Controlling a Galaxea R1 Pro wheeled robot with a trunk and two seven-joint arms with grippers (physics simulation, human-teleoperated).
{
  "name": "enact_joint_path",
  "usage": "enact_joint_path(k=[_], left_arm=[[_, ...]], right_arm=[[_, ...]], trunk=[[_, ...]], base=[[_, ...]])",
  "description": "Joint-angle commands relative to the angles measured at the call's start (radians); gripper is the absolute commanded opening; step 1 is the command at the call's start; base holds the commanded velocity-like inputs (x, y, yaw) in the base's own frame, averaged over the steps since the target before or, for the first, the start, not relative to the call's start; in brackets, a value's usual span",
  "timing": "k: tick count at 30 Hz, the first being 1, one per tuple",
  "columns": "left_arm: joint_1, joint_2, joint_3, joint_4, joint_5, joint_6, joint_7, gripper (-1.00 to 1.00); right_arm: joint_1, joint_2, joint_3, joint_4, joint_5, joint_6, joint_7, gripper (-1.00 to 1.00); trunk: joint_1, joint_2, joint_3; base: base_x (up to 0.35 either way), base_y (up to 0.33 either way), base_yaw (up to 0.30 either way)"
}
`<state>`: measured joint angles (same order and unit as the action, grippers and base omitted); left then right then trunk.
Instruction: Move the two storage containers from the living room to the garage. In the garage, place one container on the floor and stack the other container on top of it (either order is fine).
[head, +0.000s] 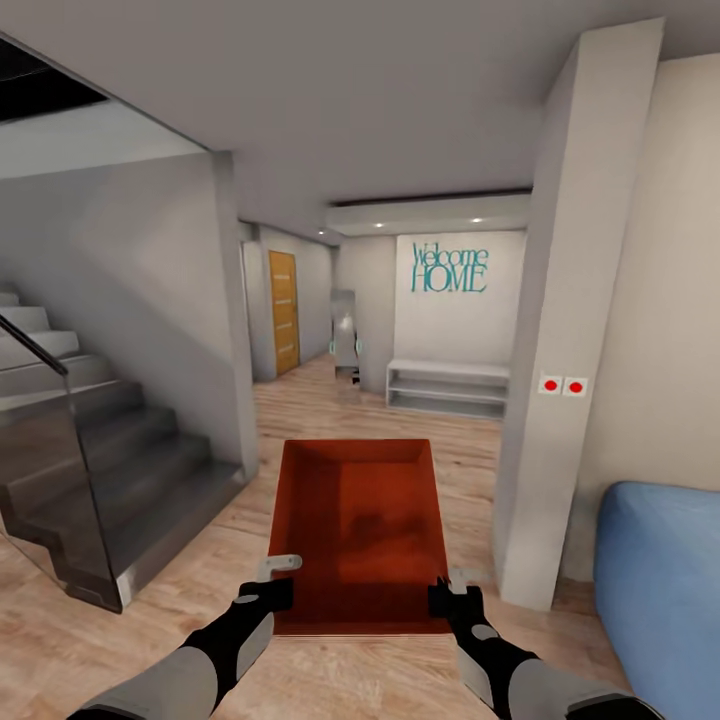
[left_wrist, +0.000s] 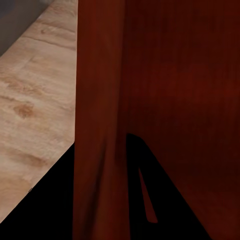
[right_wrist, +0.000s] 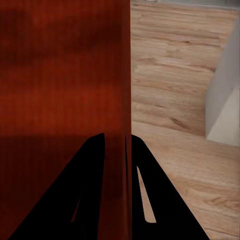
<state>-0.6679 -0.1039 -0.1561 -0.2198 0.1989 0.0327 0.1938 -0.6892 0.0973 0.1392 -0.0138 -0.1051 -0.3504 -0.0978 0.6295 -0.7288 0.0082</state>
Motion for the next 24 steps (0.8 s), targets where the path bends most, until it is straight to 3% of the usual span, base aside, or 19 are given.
enact_joint_path(k=[1,24], left_arm=[[-0.001,0.041,0.071,-0.009,-0.012,-0.048,0.014,-1.00],[-0.001,0.038,0.070,-0.014,-0.010,-0.050,0.014,-1.00]], right_arm=[[0.000,0.000,-0.015,0.014,-0.017,-0.005,0.000,-1.00],[0.000,-0.002,-0.015,0.014,-0.018,-0.005,0.000,-1.00]], trunk=[[0.001,0.000,0.000],[0.001,0.000,0.000]], base=[[0.322,0.000,0.000],[0.322,0.000,0.000]])
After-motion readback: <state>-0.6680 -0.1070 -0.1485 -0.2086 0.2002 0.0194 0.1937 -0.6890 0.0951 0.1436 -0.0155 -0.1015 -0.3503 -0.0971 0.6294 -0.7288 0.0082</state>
